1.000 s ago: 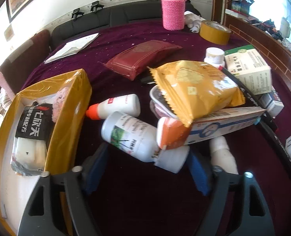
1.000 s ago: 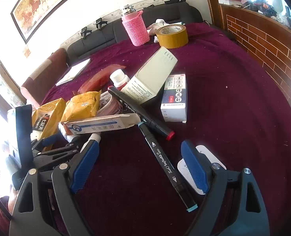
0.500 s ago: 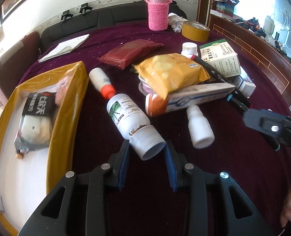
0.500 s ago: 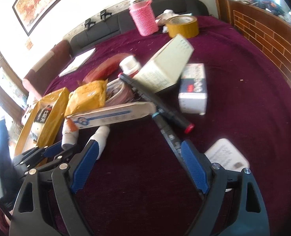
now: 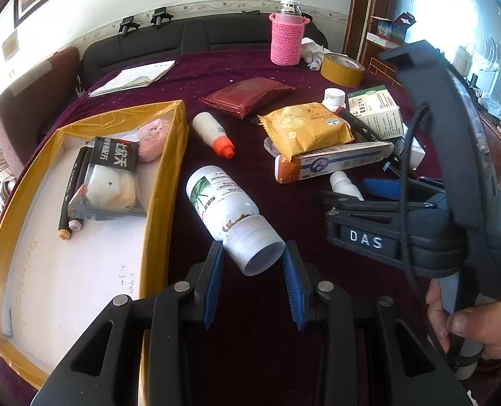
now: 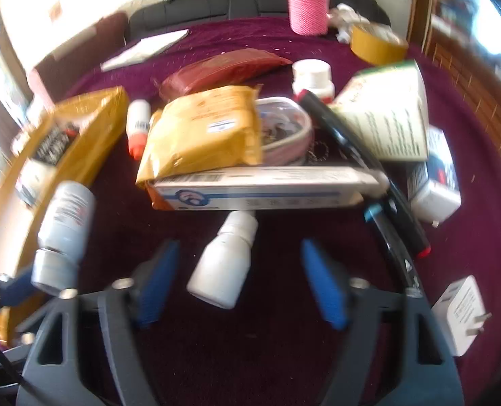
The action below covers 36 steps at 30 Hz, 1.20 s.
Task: Organize objects
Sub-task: 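Grasp the white pill bottle with the left tool while the right grasps the white dropper bottle, then set the pill bottle in the tray with the left tool while the right sets the dropper bottle there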
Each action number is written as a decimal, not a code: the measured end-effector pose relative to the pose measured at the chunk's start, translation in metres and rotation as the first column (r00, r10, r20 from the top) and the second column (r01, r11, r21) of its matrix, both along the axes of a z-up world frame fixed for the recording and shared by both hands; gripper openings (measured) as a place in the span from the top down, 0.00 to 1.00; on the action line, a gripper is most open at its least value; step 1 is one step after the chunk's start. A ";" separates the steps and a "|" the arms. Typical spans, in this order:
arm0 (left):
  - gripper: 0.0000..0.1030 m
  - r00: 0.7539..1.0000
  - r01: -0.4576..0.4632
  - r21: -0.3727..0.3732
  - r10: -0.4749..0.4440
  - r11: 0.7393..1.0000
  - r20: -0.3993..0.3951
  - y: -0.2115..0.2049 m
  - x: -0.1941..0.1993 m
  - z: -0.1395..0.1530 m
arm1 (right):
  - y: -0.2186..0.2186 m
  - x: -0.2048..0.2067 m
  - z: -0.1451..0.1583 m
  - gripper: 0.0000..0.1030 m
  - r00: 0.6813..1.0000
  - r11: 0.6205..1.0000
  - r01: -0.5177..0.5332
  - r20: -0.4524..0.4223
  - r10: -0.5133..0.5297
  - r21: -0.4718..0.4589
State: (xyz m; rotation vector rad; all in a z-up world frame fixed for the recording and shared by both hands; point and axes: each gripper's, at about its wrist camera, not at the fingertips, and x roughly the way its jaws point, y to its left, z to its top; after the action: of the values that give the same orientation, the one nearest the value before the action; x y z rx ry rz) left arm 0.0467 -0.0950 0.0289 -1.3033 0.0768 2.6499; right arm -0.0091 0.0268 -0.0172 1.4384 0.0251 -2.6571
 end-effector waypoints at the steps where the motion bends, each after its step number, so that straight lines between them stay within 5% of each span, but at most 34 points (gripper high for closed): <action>1: 0.71 1.000 0.000 0.004 0.000 1.000 -0.001 -0.002 0.001 0.000 | -0.004 0.001 0.000 0.64 1.000 1.000 -0.001 -0.002 0.001 0.022; 2: 0.71 1.000 0.000 0.007 0.000 1.000 -0.003 -0.003 0.002 0.001 | -0.006 0.002 0.001 0.76 1.000 1.000 -0.004 0.000 0.004 0.028; 3: 0.71 1.000 -0.002 0.010 0.002 1.000 -0.004 -0.005 0.003 0.001 | -0.006 0.003 0.001 0.77 1.000 1.000 -0.006 0.003 0.005 0.024; 27: 0.71 0.995 -0.003 0.054 0.009 0.999 -0.099 -0.024 0.050 0.032 | -0.012 0.060 0.056 0.77 0.995 0.994 -0.044 -0.089 0.034 -0.104; 36: 0.71 0.984 -0.074 0.108 0.090 0.991 -0.155 -0.084 0.049 0.069 | -0.023 0.061 0.090 0.77 0.991 0.947 -0.111 -0.100 0.084 -0.301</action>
State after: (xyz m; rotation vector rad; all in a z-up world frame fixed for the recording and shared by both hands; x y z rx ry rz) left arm 0.0955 -0.1794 0.0974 -1.0844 -0.0905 2.7832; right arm 0.0520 0.0041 0.0729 1.1918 -0.2887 -2.5042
